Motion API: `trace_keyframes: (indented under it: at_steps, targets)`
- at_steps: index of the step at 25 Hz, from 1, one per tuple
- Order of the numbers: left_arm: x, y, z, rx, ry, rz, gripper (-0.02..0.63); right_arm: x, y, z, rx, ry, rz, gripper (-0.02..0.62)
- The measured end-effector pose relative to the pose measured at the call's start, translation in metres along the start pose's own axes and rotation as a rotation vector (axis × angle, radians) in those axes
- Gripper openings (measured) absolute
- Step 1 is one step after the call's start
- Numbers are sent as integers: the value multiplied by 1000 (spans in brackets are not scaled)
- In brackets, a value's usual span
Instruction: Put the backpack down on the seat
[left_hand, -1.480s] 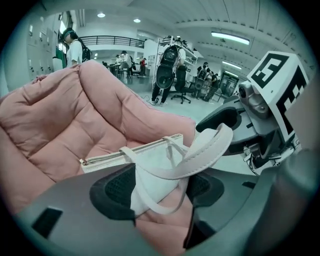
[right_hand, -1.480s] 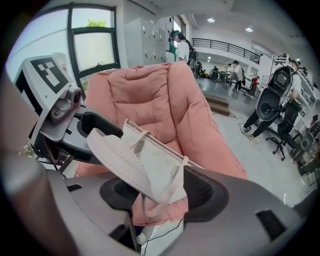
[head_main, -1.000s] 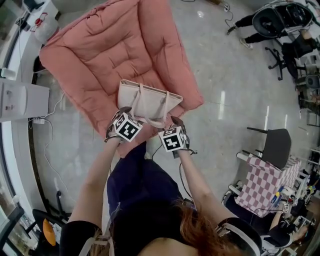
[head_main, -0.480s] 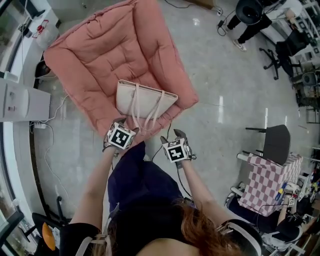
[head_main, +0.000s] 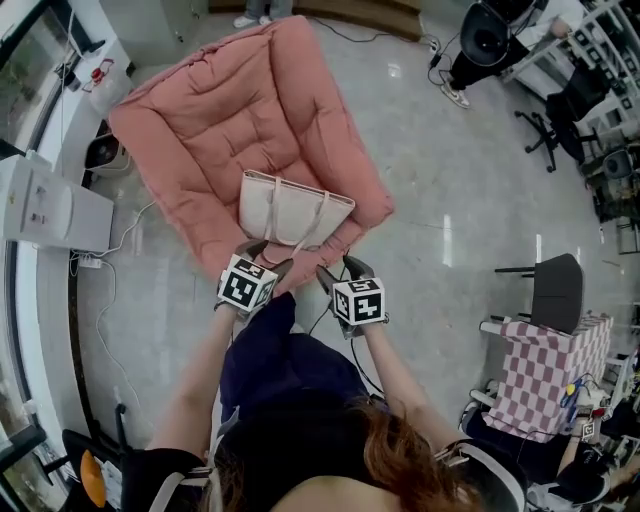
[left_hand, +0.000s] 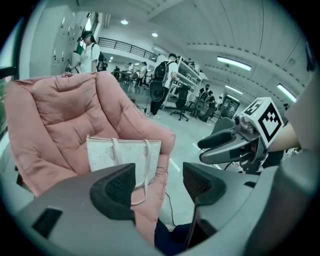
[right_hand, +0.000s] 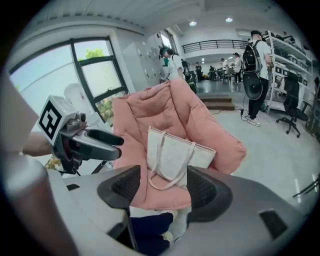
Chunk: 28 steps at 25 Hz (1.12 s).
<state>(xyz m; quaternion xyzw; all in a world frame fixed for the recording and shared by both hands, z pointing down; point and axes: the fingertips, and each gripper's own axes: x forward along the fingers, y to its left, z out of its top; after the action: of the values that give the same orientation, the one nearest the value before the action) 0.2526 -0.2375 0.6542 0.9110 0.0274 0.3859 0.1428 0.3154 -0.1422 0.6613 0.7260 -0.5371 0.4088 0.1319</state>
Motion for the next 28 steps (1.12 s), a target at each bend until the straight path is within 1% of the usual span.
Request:
trace_keyframes:
  at_steps: [4, 7, 9, 12, 14, 16, 18, 20, 22, 25, 26, 27, 28]
  targets:
    - [-16, -13, 20, 32, -98, -22, 304, -10, 15, 36, 29, -105, 35, 281]
    - [-30, -18, 41, 62, -164, 1, 304, -27, 22, 65, 30, -183, 63, 281]
    - [-41, -21, 61, 88, -216, 15, 304, -39, 26, 85, 24, -241, 75, 281]
    - [-64, -30, 98, 127, -315, 27, 295, -62, 36, 117, 38, -355, 117, 281]
    - [-81, -35, 126, 142, -390, 43, 255, -80, 43, 139, 18, -437, 136, 281]
    - [-98, -38, 151, 156, -463, 68, 202, -98, 46, 161, -7, -515, 127, 281]
    - [-115, -42, 171, 162, -530, 89, 167, -115, 50, 179, -20, -584, 124, 281]
    - [-132, -45, 186, 160, -588, 104, 120, -133, 57, 196, -23, -653, 141, 281]
    - [-146, -52, 197, 165, -626, 105, 75, -151, 62, 209, -17, -716, 152, 281]
    - [-158, -69, 208, 187, -655, 75, 55, -178, 68, 221, -19, -806, 139, 279]
    - [-162, -74, 211, 192, -663, 64, 48, -188, 69, 225, -22, -843, 127, 273]
    - [-165, -79, 214, 195, -672, 53, 43, -197, 70, 227, -21, -877, 114, 228]
    - [-168, -84, 217, 198, -682, 44, 40, -204, 70, 230, -15, -907, 106, 153]
